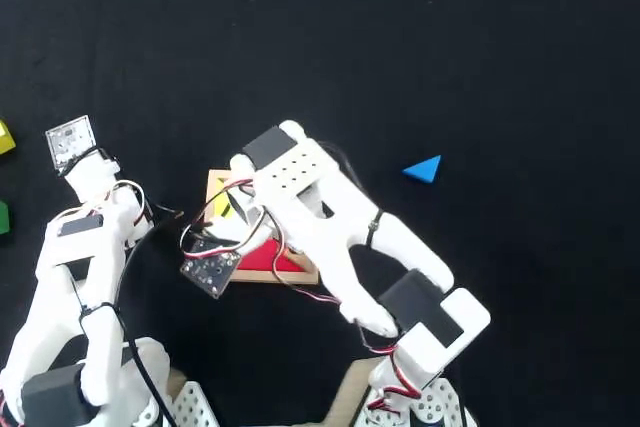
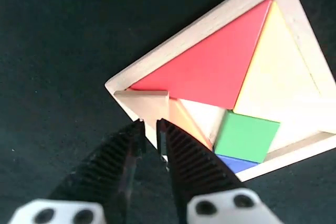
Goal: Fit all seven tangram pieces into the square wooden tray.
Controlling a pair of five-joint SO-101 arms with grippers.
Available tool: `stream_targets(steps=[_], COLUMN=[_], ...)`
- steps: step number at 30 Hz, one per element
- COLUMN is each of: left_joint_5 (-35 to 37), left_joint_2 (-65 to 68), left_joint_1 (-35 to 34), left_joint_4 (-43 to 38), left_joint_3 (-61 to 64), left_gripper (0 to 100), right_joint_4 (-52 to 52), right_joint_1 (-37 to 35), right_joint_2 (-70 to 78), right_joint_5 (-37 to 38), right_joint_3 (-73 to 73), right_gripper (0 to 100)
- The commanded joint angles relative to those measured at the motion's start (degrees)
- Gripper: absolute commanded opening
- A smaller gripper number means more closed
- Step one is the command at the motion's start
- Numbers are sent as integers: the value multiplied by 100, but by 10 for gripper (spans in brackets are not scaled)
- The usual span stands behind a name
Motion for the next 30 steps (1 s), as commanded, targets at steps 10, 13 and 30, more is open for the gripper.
stream_targets(steps=[10, 13, 30], left_joint_5=[-44, -44, -44], left_joint_2=[-114, -114, -114], left_joint_1=[-4, -4, 4], left_joint_4=[-97, -97, -97], left_joint_3=[-92, -92, -92], left_gripper=[62, 62, 62], right_joint_4=[290, 993, -2875], right_joint_1=[501, 958, 1011], right_joint_2=[-92, -92, -3978], right_joint_5=[-2505, -3121, -5275], right_joint_3=[-2079, -2431, 4418], right_gripper=[35, 12, 10])
